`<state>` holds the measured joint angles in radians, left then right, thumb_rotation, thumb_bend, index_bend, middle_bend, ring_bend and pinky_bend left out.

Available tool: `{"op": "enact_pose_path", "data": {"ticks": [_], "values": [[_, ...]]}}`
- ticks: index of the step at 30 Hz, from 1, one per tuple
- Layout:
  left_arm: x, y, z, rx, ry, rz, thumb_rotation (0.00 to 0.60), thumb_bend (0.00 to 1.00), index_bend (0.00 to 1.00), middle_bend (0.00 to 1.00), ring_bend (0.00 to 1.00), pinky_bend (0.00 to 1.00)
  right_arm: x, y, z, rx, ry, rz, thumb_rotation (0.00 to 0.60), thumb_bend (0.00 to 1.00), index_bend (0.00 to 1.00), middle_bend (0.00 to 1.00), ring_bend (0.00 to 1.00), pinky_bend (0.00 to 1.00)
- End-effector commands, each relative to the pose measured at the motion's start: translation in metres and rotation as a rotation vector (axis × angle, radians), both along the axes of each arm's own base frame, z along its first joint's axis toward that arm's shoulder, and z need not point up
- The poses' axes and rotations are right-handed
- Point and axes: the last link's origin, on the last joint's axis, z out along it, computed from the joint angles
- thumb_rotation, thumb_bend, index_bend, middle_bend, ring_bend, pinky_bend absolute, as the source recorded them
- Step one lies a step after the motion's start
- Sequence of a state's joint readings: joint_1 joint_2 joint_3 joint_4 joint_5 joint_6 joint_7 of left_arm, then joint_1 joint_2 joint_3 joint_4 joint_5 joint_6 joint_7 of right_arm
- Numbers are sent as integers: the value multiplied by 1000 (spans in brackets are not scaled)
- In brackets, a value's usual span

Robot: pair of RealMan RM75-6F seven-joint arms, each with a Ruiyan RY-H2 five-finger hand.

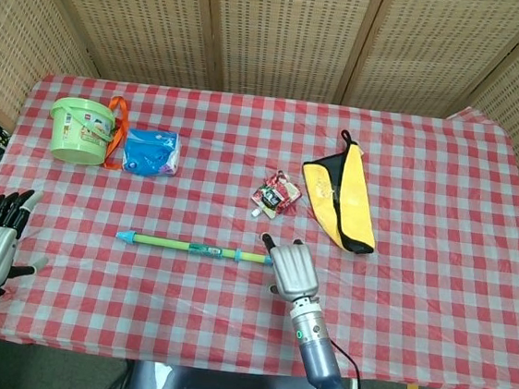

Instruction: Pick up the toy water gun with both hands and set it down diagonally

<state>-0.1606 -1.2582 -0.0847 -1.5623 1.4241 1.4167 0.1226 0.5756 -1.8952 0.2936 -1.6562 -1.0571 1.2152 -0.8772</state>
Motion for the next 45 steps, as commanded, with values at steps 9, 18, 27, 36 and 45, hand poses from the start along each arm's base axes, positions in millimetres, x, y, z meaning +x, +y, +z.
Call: {"op": "enact_pose_path", "data": {"ticks": [9,18,27,36,45], "values": [[-2,5,0,-7,-9,10,600,69,0,0,0,0,11,-10,-26,33,18,-26,600,344,380,908,844,538],[-5,7,1,-8,-16,22,600,69,0,0,0,0,17,-18,-40,49,29,-26,600,472,432,945,876,557],[-7,9,-2,-23,-14,30,600,69,0,0,0,0,10,-32,-53,63,72,-63,600,479,441,952,883,558],[-8,10,-3,-23,-6,38,600,69,0,0,0,0,-6,-45,-55,61,115,-113,600,507,499,974,903,570],[-6,10,-5,-27,-1,34,600,69,0,0,0,0,-13,-46,-57,65,119,-129,600,508,558,983,911,573]]}}
